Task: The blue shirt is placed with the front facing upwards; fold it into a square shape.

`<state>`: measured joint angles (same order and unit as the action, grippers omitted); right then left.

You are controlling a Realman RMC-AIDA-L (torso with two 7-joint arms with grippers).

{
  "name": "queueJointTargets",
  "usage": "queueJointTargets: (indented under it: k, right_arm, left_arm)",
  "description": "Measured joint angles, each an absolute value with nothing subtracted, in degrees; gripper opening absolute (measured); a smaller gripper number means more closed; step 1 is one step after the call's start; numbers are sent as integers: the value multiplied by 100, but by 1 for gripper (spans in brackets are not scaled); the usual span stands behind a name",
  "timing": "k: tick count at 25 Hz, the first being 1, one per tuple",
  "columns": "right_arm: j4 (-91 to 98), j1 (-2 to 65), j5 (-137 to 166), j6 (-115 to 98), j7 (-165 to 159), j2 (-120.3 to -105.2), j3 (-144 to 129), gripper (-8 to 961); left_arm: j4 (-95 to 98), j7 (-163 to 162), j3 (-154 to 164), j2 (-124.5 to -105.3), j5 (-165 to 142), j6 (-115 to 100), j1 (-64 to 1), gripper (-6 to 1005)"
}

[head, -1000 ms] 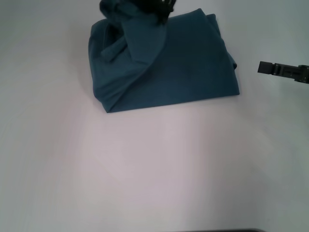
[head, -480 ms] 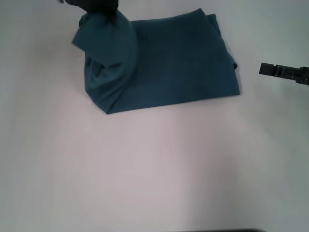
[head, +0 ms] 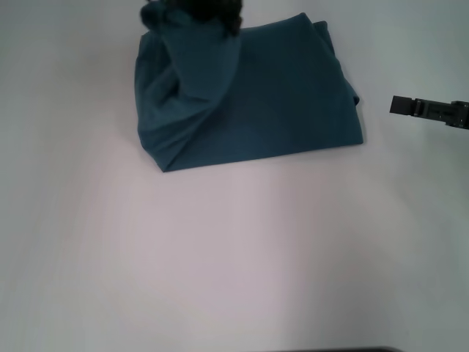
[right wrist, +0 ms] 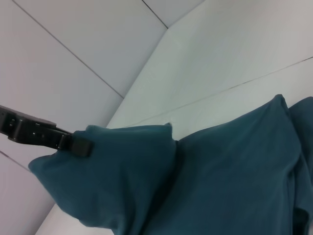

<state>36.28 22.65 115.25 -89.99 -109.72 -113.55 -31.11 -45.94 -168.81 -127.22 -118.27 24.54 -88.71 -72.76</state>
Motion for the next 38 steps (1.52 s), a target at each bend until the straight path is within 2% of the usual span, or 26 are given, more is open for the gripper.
queueJointTargets:
  k: [3,8,13,21,24,29,33,37,38]
  right_arm:
    - [3629,2263,11535,-8998,-10975,-11355,-3111,811]
    - [3630,2283,11591,-8999,-10983,-11368,-3112,809]
    - [3630,2345,11593,-8980,-11013,-11381,-3112,808]
    - [3630,2429,11614,-8948,-11033,-11391,-3111,806]
    - [3630,2428,11680,-8902,-11064,-11391,-3111,805]
    - [3630,2434,11763,-8832,-11099,-11386,-3106,803]
    - [3662,2503,11763,-8823,-11103,-11359,-3077,802]
    - [3713,2789,11940,-8812,-11307,-11204,-3196,801]
    - [3715,2901,12054,-8812,-11402,-11155,-3229,801]
  left_arm:
    - [-4416,-16895,-12618,-11965,2360,-8560,-7440,68]
    - [-4101,-16873,-12617,-11975,2451,-8176,-7514,69]
    - [-4060,-16713,-12630,-12067,2642,-7973,-7520,70]
    - [-4206,-16172,-12645,-12135,3293,-8033,-7506,319]
    - [-4531,-16133,-12694,-12048,3434,-8111,-7256,406]
    - [-4923,-16302,-13080,-11809,3440,-8355,-6614,581]
    - [-5181,-16365,-13750,-11696,3681,-8647,-6013,741]
    - [-5424,-16326,-14230,-11584,4564,-8845,-5236,909]
    - [-5465,-16312,-14273,-11512,4954,-8912,-4952,918]
